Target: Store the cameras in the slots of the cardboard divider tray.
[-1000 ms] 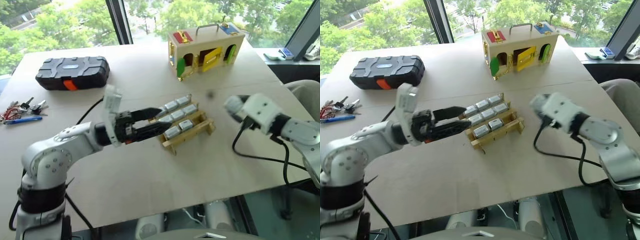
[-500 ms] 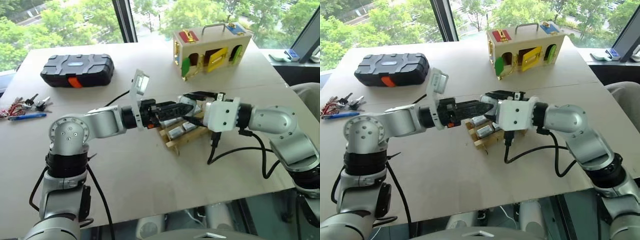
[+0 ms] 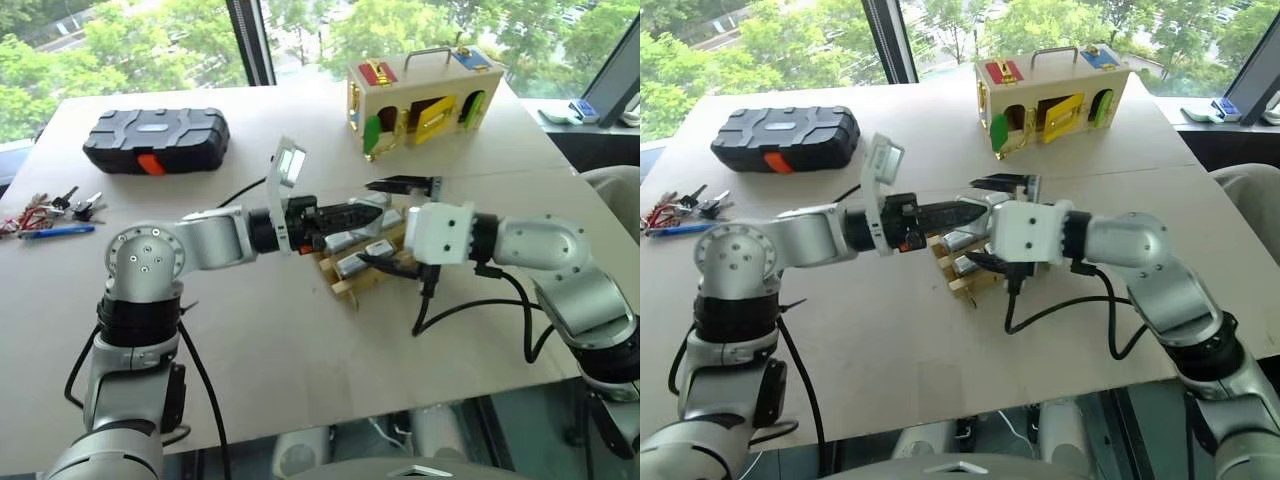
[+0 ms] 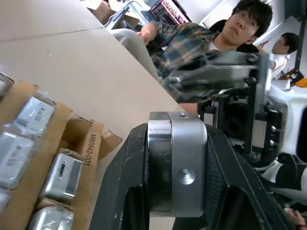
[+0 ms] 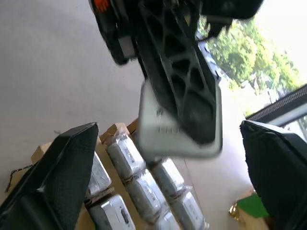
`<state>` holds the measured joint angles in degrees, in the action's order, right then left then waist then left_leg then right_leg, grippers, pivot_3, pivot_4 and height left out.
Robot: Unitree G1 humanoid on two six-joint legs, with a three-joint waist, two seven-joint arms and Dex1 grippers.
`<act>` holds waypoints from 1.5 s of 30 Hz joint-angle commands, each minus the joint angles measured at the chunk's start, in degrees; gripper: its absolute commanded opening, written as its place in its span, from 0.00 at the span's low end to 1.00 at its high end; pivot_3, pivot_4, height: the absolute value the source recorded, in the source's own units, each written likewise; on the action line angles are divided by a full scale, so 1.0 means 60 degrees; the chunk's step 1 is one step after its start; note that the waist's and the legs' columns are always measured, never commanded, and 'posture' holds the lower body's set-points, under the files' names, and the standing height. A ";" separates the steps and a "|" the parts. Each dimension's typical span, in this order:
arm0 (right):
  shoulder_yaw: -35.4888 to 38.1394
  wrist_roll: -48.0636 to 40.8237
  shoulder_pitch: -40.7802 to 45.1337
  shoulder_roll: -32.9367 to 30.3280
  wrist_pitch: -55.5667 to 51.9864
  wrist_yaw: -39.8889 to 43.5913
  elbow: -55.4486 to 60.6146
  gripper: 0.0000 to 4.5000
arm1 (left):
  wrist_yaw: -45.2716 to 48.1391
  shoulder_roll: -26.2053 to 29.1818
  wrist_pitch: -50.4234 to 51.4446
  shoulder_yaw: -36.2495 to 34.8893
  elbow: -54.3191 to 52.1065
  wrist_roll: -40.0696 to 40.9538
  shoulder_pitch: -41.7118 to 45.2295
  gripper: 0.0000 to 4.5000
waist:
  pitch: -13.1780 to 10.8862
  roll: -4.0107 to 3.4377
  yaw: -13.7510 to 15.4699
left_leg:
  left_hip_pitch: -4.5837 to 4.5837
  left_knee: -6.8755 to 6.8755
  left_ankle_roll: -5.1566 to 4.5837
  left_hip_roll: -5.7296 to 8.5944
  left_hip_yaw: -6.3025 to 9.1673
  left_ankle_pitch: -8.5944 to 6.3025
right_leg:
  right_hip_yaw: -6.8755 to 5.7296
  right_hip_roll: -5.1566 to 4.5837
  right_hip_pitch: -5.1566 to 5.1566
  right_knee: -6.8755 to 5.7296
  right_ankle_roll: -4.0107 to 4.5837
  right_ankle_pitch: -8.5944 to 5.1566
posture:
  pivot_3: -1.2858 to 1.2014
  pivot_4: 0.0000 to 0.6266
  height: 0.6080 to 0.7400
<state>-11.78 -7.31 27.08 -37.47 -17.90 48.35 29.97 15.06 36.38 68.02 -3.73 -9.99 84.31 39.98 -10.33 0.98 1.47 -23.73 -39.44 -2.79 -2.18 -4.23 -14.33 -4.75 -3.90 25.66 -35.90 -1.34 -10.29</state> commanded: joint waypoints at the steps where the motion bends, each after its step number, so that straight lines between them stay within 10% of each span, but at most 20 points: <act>1: 0.1923 -0.1507 -0.1165 -0.0152 -0.0519 0.0074 0.0640 1.00 | 0.1165 0.0076 -0.0586 0.0598 -0.0259 -0.1669 0.0709 0.17 | 0.0000 0.0002 0.0052 | 0.0000 0.0000 -0.0001 0.0003 -0.0003 0.0000 | 0.0002 -0.0003 0.0000 0.0002 0.0001 -0.0001 | 0.52 0.24 1.00; 17: 0.5799 -0.3602 -0.5557 -0.0969 -0.0553 0.0387 0.2074 1.00 | 0.5038 -0.1540 -0.2418 0.5088 0.3440 -0.8195 0.3753 0.17 | -0.0002 0.0001 -0.0017 | 0.0008 0.0002 -0.0039 -0.0005 0.0022 -0.0023 | 0.0004 0.0024 0.0002 -0.0007 -0.0002 -0.0038 | 0.52 0.24 1.00; 45: 0.6040 -0.3529 -0.7111 -0.0764 -0.0156 -0.0596 0.2989 1.00 | 0.8196 -0.3303 -0.3631 0.6025 0.6374 -1.2738 0.4923 0.17 | -0.0005 0.0008 0.0121 | -0.0006 0.0000 -0.0044 0.0000 0.0019 -0.0026 | 0.0010 0.0017 0.0011 0.0009 -0.0003 -0.0040 | 0.52 0.24 1.00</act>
<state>22.53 -27.73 -15.40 -42.28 -19.69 45.45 45.51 63.56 16.62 45.68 31.54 28.88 9.62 68.61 -10.36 1.02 2.20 -23.76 -39.45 -3.06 -2.18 -4.12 -14.49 -4.69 -3.80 25.73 -35.85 -1.36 -10.52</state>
